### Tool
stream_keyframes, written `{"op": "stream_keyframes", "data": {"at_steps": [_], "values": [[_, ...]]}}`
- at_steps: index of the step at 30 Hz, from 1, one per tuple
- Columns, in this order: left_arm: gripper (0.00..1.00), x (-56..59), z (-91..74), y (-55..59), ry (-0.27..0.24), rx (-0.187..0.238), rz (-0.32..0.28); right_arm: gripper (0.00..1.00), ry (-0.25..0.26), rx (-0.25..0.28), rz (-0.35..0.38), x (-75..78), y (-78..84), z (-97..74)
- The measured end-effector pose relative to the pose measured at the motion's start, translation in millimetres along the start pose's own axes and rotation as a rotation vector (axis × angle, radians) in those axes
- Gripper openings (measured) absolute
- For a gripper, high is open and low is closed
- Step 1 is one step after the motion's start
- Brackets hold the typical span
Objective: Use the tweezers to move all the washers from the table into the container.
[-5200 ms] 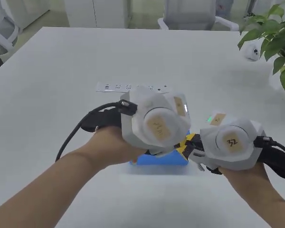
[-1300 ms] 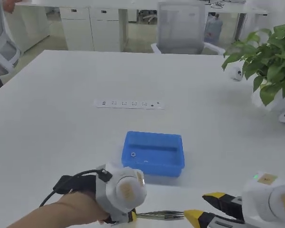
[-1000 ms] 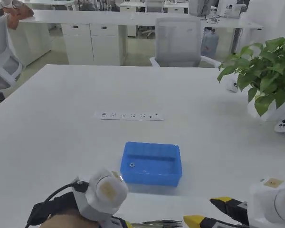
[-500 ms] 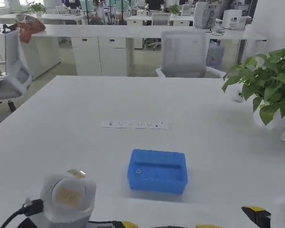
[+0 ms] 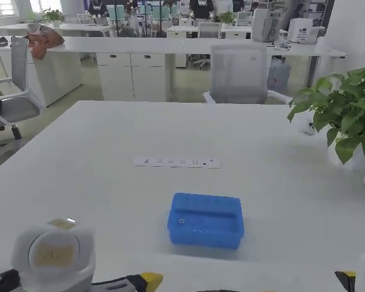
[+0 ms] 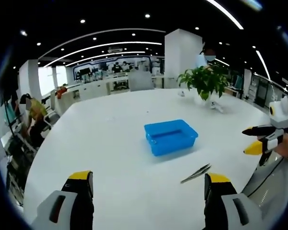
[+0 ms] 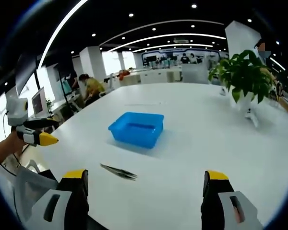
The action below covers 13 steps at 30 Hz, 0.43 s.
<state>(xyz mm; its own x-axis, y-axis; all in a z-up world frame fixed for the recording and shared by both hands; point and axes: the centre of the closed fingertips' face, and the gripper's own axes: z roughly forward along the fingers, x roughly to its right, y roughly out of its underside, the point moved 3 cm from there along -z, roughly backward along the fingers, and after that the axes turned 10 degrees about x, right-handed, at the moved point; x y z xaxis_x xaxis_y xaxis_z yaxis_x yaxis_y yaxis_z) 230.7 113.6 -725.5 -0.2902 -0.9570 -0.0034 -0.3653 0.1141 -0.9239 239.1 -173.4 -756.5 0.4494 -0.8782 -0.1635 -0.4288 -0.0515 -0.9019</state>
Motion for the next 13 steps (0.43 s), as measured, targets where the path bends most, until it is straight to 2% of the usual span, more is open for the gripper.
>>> {"op": "stream_keyframes", "data": {"at_steps": [13], "values": [[0.99,-4.4,-7.0,7.6,-0.022,-0.021,-0.006,0.99,-0.004,0.0,0.006,-0.3,0.6,1.2]]}}
